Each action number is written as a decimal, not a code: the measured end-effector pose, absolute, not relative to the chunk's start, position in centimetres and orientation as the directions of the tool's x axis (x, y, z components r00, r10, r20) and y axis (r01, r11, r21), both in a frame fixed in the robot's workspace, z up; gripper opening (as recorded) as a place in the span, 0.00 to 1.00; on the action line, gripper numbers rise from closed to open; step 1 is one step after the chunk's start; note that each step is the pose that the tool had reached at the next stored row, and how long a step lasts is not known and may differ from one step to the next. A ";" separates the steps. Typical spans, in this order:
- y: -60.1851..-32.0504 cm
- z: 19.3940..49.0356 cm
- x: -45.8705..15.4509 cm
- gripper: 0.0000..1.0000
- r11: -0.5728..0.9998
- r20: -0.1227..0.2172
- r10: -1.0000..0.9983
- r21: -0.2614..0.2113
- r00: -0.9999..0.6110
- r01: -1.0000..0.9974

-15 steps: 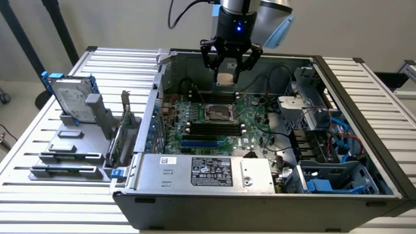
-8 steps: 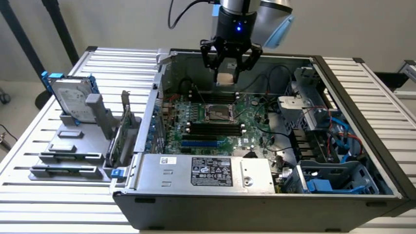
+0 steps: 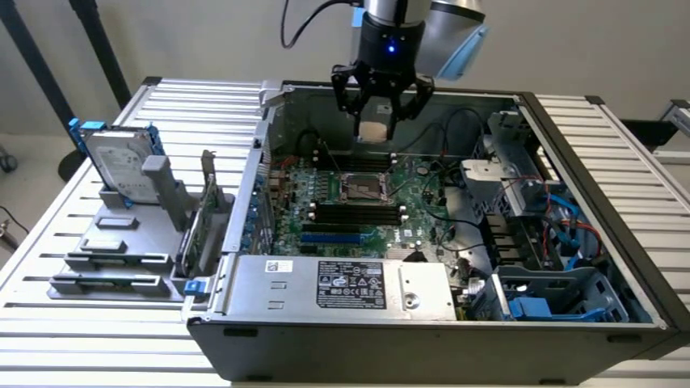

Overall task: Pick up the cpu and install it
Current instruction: 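Place the cpu into insertion slot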

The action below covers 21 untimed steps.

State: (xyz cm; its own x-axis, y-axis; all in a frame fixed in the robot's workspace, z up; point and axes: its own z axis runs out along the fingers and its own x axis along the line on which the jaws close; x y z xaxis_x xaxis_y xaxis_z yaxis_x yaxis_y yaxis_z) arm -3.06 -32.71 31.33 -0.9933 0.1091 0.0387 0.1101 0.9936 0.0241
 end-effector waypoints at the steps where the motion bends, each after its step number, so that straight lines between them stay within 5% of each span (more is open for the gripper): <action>1: -32.7 31.3 -3.1 0.55 0.991 0.039 0.127 0.024 -0.991 0.128; 21: -32.7 30.4 -3.1 0.55 0.880 0.039 0.472 0.024 -0.881 0.473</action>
